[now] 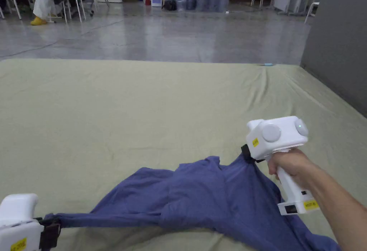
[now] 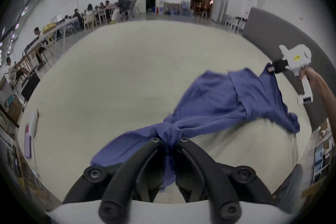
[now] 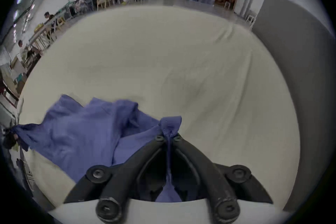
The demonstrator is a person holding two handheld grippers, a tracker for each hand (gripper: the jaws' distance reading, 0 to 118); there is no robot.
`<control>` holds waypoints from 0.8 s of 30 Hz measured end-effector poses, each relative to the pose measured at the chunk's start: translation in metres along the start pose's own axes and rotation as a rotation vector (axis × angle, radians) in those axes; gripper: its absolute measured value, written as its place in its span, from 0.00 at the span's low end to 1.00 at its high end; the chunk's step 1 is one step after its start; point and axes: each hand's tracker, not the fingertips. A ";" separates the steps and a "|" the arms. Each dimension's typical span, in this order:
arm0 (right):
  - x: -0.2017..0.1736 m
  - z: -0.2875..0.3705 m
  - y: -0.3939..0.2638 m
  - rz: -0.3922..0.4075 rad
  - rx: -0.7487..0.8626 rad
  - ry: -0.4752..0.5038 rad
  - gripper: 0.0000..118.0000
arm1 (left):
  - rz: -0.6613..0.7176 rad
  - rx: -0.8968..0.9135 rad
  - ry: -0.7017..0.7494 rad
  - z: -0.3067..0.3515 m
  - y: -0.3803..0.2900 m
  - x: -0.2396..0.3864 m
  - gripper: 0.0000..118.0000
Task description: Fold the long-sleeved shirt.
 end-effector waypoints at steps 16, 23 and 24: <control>0.027 0.301 0.158 -0.012 0.568 -0.171 0.00 | 0.017 0.380 -0.030 0.093 0.303 0.010 0.02; 0.031 0.325 0.213 -0.086 0.609 -0.217 0.00 | -0.013 0.441 0.044 0.127 0.389 0.030 0.02; 0.031 0.321 0.211 -0.095 0.613 -0.209 0.00 | -0.008 0.445 0.041 0.127 0.390 0.031 0.02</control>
